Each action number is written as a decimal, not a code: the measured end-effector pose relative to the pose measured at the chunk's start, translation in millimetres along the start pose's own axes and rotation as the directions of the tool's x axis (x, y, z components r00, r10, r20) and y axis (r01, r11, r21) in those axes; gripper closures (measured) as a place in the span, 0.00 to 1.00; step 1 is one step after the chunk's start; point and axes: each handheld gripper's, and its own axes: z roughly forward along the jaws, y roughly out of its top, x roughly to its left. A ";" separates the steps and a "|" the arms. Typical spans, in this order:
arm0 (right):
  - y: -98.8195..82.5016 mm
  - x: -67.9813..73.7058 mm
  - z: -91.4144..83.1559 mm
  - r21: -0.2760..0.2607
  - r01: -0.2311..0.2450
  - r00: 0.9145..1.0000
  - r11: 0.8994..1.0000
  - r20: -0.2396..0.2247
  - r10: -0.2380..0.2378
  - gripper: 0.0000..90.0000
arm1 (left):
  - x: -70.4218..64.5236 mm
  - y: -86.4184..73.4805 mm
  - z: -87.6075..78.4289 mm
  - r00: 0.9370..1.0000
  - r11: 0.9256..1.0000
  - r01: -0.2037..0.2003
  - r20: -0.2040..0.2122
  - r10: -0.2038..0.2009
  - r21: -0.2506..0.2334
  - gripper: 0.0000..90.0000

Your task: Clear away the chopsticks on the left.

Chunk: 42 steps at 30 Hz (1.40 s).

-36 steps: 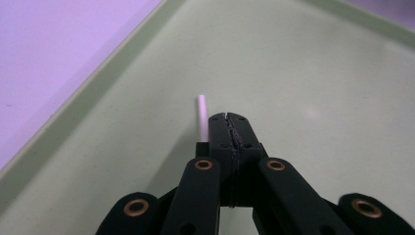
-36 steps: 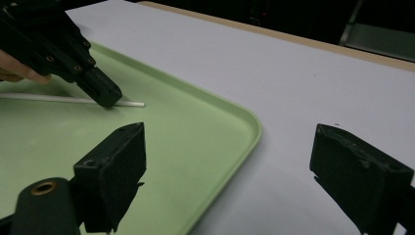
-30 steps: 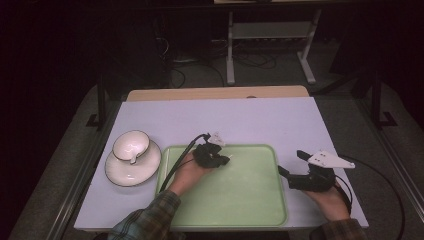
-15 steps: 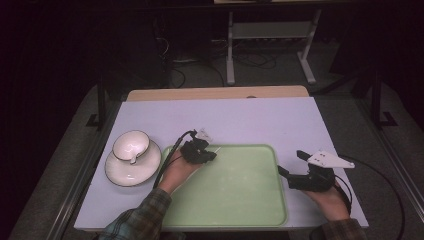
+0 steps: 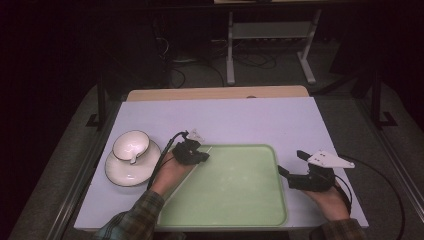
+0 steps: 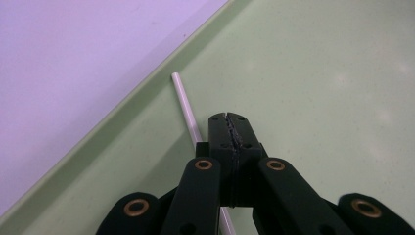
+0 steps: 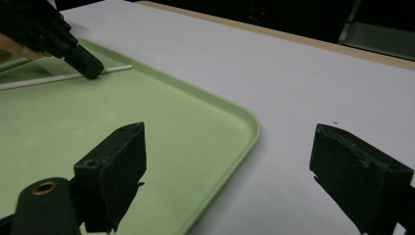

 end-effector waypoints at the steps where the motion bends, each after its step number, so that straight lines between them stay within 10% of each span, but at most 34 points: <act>1: 0.0 0.0 0.0 0.000 0.000 1.000 1.000 0.000 0.000 0.14 | 0.7 -1.4 -1.0 1.000 1.000 0.000 -0.004 0.000 0.000 1.00; 27: 0.1 -0.4 -0.8 -0.004 -0.002 1.000 1.000 0.002 0.002 0.14 | 1.7 -49.6 -43.1 0.997 0.999 0.046 -0.055 -0.046 0.007 1.00; 42: 0.2 0.1 -1.0 -0.002 0.000 1.000 1.000 0.001 0.000 0.14 | -18.2 -77.1 -64.3 0.999 0.999 0.054 0.001 -0.054 0.009 0.99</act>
